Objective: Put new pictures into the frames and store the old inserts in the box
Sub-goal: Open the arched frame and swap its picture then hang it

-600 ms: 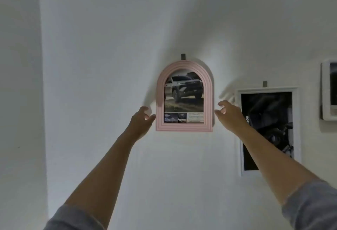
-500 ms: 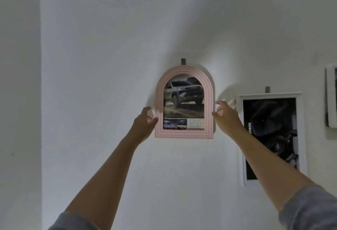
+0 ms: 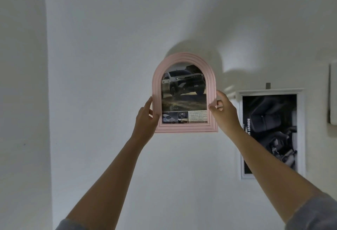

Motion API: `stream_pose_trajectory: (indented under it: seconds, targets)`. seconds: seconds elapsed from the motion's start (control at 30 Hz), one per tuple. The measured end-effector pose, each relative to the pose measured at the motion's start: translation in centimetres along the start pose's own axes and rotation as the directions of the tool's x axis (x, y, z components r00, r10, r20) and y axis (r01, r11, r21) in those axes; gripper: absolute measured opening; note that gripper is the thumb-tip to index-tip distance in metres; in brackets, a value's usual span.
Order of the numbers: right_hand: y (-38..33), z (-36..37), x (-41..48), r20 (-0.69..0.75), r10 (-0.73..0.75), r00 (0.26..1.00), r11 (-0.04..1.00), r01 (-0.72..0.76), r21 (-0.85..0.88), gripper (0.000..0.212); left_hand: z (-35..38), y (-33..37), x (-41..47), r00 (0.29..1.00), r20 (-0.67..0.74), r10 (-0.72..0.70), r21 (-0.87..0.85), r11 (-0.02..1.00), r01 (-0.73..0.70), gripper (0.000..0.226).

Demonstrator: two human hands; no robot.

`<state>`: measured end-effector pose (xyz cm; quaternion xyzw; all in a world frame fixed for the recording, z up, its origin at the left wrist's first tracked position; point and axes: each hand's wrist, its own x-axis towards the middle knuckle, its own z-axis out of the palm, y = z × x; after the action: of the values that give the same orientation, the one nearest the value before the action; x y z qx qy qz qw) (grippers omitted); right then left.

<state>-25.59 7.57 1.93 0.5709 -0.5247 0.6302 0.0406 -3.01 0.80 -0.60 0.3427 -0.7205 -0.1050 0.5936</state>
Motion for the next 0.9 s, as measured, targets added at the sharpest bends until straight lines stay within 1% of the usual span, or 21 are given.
stream_pose_trajectory:
  seconds: [0.1, 0.2, 0.27, 0.33, 0.4, 0.43, 0.5, 0.53, 0.6, 0.7, 0.73, 0.8, 0.87, 0.9]
  targets:
    - [-0.3, -0.9, -4.8, 0.024, 0.038, 0.999, 0.985, -0.042, 0.17, 0.049, -0.8, 0.7, -3.9, 1.0, 0.011, -0.008, -0.011, 1.0, 0.008, 0.05]
    - [0.6, -1.4, -11.6, 0.083, 0.151, 0.985, 0.911, -0.171, 0.375, 0.052, -0.5, -0.4, -9.6, 0.994, 0.098, -0.045, -0.048, 0.998, 0.049, 0.05]
    - [2.4, -2.1, -16.4, 0.101, 0.25, 0.963, 0.836, -0.267, 0.479, 0.052, 0.2, -1.4, -14.3, 0.985, 0.149, -0.09, -0.08, 0.991, 0.103, 0.05]
    - [4.2, -3.0, -21.0, 0.105, 0.339, 0.935, 0.796, -0.345, 0.497, 0.051, 1.0, -2.2, -19.1, 0.958, 0.219, -0.186, -0.095, 0.973, 0.21, 0.051]
    - [5.6, -4.1, -25.0, 0.102, 0.4, 0.911, 0.787, -0.398, 0.471, 0.05, 1.9, -2.6, -23.4, 0.903, 0.305, -0.302, -0.061, 0.94, 0.335, 0.051]
    - [6.1, -4.7, -26.6, 0.096, 0.423, 0.901, 0.788, -0.417, 0.453, 0.049, 2.6, -2.7, -25.3, 0.873, 0.332, -0.358, -0.011, 0.924, 0.383, 0.051]
    - [6.9, -5.8, -29.5, 0.073, 0.433, 0.898, 0.811, -0.424, 0.403, 0.047, 4.1, -1.8, -28.2, 0.842, 0.332, -0.425, 0.077, 0.902, 0.424, 0.052]
    - [7.3, -6.5, -30.8, 0.061, 0.43, 0.901, 0.825, -0.42, 0.379, 0.046, 5.0, -0.6, -29.3, 0.841, 0.322, -0.435, 0.086, 0.898, 0.431, 0.052]
    - [8.2, -8.0, -33.0, 0.042, 0.431, 0.901, 0.841, -0.418, 0.344, 0.045, 7.0, 2.9, -30.6, 0.848, 0.326, -0.417, 0.036, 0.902, 0.43, 0.047]
    - [9.1, -11.1, -35.8, 0.027, 0.388, 0.921, 0.892, -0.383, 0.239, 0.044, 10.7, 8.5, -31.7, 0.867, 0.388, -0.314, -0.054, 0.931, 0.361, 0.045]
    - [9.5, -12.4, -36.6, 0.023, 0.353, 0.936, 0.92, -0.351, 0.173, 0.044, 12.0, 10.3, -32.1, 0.871, 0.395, -0.292, -0.084, 0.933, 0.351, 0.046]
    - [10.5, -15.5, -38.0, 0.04, 0.223, 0.974, 0.975, -0.224, 0.01, 0.044, 14.4, 13.3, -33.3, 0.858, 0.411, -0.307, -0.134, 0.911, 0.39, 0.053]
    - [11.2, -18.1, -39.2, 0.101, 0.085, 0.991, 0.986, -0.07, -0.15, 0.045, 16.1, 15.6, -34.7, 0.825, 0.412, -0.387, -0.141, 0.867, 0.478, 0.059]
    - [11.5, -19.5, -39.8, 0.139, 0.043, 0.989, 0.978, -0.014, -0.207, 0.046, 16.9, 16.5, -35.5, 0.811, 0.399, -0.429, -0.131, 0.848, 0.513, 0.061]
